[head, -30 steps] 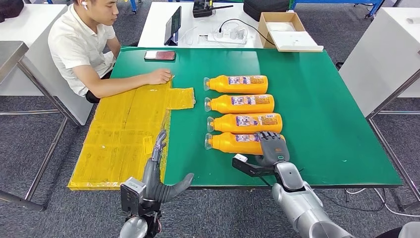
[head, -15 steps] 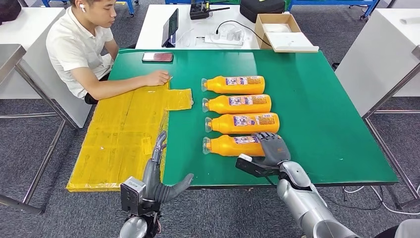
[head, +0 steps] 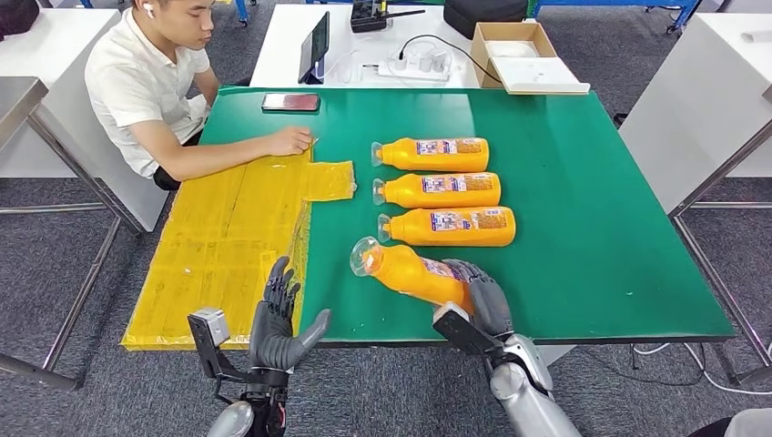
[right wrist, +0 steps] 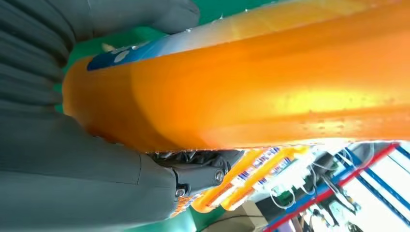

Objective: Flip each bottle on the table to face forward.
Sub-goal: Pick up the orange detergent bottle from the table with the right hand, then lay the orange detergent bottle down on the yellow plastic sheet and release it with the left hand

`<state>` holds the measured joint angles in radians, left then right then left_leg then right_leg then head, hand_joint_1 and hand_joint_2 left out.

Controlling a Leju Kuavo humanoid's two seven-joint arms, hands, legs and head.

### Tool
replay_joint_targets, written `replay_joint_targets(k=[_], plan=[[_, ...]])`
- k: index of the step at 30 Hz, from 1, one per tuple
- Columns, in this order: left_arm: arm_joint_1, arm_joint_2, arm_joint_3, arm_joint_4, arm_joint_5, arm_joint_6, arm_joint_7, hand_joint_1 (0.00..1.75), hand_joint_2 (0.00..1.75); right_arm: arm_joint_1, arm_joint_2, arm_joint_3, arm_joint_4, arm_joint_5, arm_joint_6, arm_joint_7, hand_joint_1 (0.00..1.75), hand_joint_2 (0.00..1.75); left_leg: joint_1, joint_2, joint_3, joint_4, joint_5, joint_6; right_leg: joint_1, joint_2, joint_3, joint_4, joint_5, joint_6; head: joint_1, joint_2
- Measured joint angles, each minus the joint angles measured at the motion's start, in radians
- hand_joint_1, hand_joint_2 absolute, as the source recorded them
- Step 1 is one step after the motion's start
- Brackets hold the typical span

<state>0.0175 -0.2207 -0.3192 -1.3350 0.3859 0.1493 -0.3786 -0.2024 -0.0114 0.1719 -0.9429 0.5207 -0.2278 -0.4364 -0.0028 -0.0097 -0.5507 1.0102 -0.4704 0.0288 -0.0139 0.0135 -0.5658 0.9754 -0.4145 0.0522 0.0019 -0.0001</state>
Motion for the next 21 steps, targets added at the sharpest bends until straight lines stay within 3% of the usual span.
replay_joint_targets(k=[8,21], plan=[[0.012,0.015,-0.046,-0.032,0.011,-0.062,-0.003,0.0,1.75,0.039,0.049,0.027,-0.151,-0.112,-0.07,-0.017,1.75,1.75,0.0,-0.001,-0.009,0.0,0.0,0.001,0.0,-0.001,-0.008,0.0,0.0,0.0,0.0,0.0],[0.009,0.041,-0.119,-0.06,-0.069,-0.105,-0.012,0.0,1.75,0.003,0.163,0.192,-0.118,-0.116,-0.082,-0.041,1.75,1.75,0.0,-0.001,-0.011,0.0,0.001,0.0,0.0,-0.001,-0.011,0.001,0.0,0.0,0.0,0.0]])
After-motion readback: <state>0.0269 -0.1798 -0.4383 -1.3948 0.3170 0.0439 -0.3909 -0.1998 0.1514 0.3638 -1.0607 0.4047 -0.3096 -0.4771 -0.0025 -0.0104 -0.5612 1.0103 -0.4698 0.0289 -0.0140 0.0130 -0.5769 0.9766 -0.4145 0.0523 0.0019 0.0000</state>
